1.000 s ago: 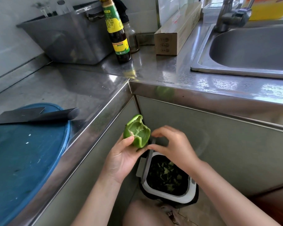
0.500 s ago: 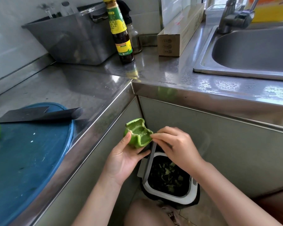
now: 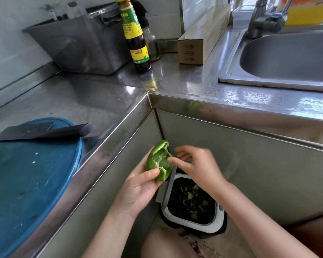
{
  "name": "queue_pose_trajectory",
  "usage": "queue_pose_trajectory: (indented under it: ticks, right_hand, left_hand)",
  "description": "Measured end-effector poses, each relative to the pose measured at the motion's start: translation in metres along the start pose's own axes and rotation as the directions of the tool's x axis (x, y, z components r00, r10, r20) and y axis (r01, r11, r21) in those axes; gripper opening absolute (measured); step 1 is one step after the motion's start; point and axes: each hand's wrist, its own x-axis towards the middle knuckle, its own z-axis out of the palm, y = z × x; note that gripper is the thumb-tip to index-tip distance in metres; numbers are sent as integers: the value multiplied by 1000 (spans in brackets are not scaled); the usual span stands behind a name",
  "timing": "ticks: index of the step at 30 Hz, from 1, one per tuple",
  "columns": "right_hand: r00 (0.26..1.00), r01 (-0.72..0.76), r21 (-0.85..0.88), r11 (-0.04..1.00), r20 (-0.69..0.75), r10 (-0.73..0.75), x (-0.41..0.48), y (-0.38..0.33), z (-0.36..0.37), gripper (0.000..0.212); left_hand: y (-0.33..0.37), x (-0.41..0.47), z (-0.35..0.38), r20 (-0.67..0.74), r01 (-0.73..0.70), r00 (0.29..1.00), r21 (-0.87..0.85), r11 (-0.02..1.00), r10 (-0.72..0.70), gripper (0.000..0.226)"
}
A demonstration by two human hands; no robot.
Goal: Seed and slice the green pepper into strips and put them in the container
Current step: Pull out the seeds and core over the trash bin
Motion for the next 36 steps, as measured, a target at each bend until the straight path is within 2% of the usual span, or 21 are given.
queue_pose_trajectory:
  ticks: [2, 5, 9, 11, 14, 16, 20, 23, 25, 27, 30, 32, 33, 36]
  right_hand:
    - [999, -37, 46, 998, 35, 35, 3, -7, 4, 41]
    - [989, -149, 182, 972, 14, 149, 8, -9, 11, 34]
    - [963, -258, 348, 901, 22, 267, 8, -6, 18, 30]
    - [960, -269, 363, 892, 24, 280, 7, -4, 20, 21]
    - [975, -220, 230, 948, 32, 218, 4, 0, 23, 8]
    - [986, -167, 116, 979, 20, 165, 2, 1, 25, 6]
    - [994, -98, -85, 992, 40, 102, 4, 0, 25, 9]
    - [984, -23, -255, 967, 164, 67, 7, -4, 22, 15]
    - [962, 34, -303, 952, 269, 52, 8, -4, 19, 15]
    - [955, 63, -295, 954, 296, 28, 8, 0, 15, 16]
    - [979, 35, -289, 957, 204, 26, 10, 9, 10, 25]
    - [990, -8, -317, 948, 131, 51, 11, 14, 10, 18]
    - [992, -22, -342, 939, 107, 62, 11, 17, 10, 22]
    - [985, -57, -395, 917, 127, 116, 12, 24, 13, 18]
  left_hand:
    - [-2, 0, 0, 28, 14, 999, 12, 1000, -14, 86]
    - [-5, 0, 1, 64, 44, 997, 34, 998, -46, 85]
    - [-6, -3, 2, 46, 75, 996, 39, 996, -76, 91]
    - [-6, -5, 2, 33, 81, 996, 41, 996, -82, 93]
    - [-6, -6, 3, -32, 83, 996, 63, 995, -82, 101]
    - [-6, -5, 4, -56, 88, 995, 96, 991, -83, 102]
    - [-8, -4, 4, -123, 108, 989, 168, 980, -88, 79]
    - [-10, -4, 3, -161, 115, 984, 218, 969, -81, 78]
    - [-12, -5, 1, -187, 111, 980, 233, 966, -68, 78]
    - [-12, -6, -2, -214, 96, 976, 215, 972, -49, 80]
    - [-8, -6, -5, -234, 68, 972, 145, 987, -32, 94]
    - [-6, -7, -6, -240, 63, 970, 67, 996, -45, 86]
    - [-5, -6, -6, -240, 70, 969, 20, 997, -63, 80]
    - [-4, -8, -4, -234, 92, 966, -72, 993, -107, 69]
